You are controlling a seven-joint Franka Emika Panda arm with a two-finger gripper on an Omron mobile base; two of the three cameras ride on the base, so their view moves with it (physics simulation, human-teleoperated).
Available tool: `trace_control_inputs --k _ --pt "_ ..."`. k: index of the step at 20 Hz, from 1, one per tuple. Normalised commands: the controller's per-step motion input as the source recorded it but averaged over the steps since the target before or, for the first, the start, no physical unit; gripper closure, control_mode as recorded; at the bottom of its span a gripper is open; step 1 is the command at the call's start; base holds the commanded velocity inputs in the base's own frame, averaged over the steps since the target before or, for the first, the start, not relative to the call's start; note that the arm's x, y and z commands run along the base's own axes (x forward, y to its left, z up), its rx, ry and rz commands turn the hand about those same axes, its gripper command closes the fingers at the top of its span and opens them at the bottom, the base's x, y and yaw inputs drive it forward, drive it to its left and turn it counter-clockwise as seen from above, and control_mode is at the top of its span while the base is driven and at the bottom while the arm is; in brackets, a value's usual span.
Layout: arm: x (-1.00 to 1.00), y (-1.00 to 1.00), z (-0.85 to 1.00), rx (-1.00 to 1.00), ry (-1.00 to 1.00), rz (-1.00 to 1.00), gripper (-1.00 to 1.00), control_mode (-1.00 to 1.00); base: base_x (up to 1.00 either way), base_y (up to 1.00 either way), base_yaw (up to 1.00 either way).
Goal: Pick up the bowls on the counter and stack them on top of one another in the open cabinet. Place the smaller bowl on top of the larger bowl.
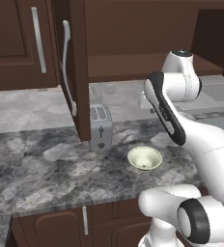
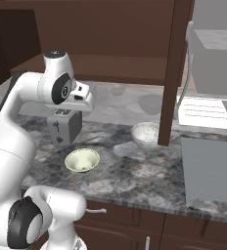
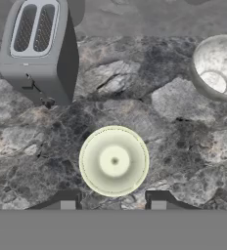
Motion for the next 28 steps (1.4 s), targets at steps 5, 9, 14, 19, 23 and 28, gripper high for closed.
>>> trace_control_inputs --k 5,9,14,19,23,28 --pt "-0.11 -0.02 -0.01 0.00 0.00 0.00 -1.00 -1.00 0.00 0.00 0.00" --pt "-0.37 -0.23 -0.04 0.01 -0.03 0.00 -1.00 -1.00 0.00 0.00 0.00" --pt "-0.33 -0.33 -0.09 0.00 -0.02 -0.06 -1.00 -1.00 0.00 0.00 0.00" --pt "-0.08 -0.16 -0.07 0.00 0.00 -0.07 -1.00 -1.00 0.00 0.00 0.00" --pt "0.00 -0.03 -0.10 0.01 0.02 -0.02 -1.00 -1.00 0.00 0.00 0.00" --pt "0.00 -0.11 -0.30 0.05 0.03 -0.10 -1.00 -1.00 0.00 0.00 0.00"
